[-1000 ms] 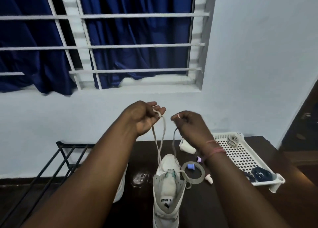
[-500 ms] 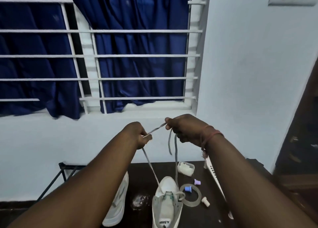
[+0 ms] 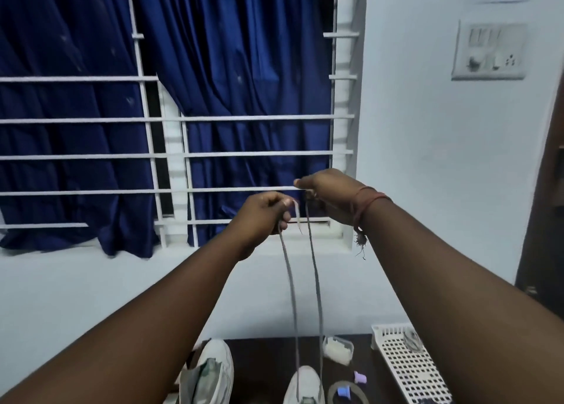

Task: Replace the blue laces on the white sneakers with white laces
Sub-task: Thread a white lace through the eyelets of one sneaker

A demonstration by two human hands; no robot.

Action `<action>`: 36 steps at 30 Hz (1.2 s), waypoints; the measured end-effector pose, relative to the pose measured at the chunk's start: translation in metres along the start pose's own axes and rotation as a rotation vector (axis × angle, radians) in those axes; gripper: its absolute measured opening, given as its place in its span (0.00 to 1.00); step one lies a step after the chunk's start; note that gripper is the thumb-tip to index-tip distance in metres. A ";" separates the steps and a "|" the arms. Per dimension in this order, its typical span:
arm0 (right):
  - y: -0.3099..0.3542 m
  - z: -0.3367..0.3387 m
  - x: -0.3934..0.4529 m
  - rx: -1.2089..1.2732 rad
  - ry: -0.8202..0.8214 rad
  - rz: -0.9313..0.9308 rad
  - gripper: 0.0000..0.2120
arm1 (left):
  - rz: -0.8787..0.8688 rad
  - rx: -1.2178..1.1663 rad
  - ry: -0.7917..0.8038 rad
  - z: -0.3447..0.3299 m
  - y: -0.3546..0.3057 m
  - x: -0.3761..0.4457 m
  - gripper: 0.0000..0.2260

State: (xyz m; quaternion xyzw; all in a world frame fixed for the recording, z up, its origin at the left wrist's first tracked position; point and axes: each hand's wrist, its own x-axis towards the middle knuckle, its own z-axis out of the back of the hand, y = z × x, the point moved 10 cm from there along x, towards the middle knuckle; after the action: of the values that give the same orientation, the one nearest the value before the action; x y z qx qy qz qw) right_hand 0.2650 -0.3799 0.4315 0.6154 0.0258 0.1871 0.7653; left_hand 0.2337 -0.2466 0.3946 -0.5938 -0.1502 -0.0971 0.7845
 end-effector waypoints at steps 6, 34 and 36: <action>0.028 0.016 0.012 0.155 -0.174 0.080 0.09 | 0.126 -0.446 -0.261 0.019 -0.020 0.031 0.10; 0.049 0.070 0.004 0.187 -0.556 0.238 0.07 | -0.030 -0.253 -0.286 -0.002 -0.077 0.050 0.04; 0.045 0.070 0.004 0.245 -0.546 0.219 0.09 | -0.025 -0.234 -0.279 -0.002 -0.077 0.051 0.03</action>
State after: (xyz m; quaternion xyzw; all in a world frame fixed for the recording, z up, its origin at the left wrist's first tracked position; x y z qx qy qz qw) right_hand 0.2759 -0.4360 0.4924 0.7297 -0.2247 0.0915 0.6393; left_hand 0.2563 -0.2690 0.4817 -0.6869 -0.2527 -0.0405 0.6802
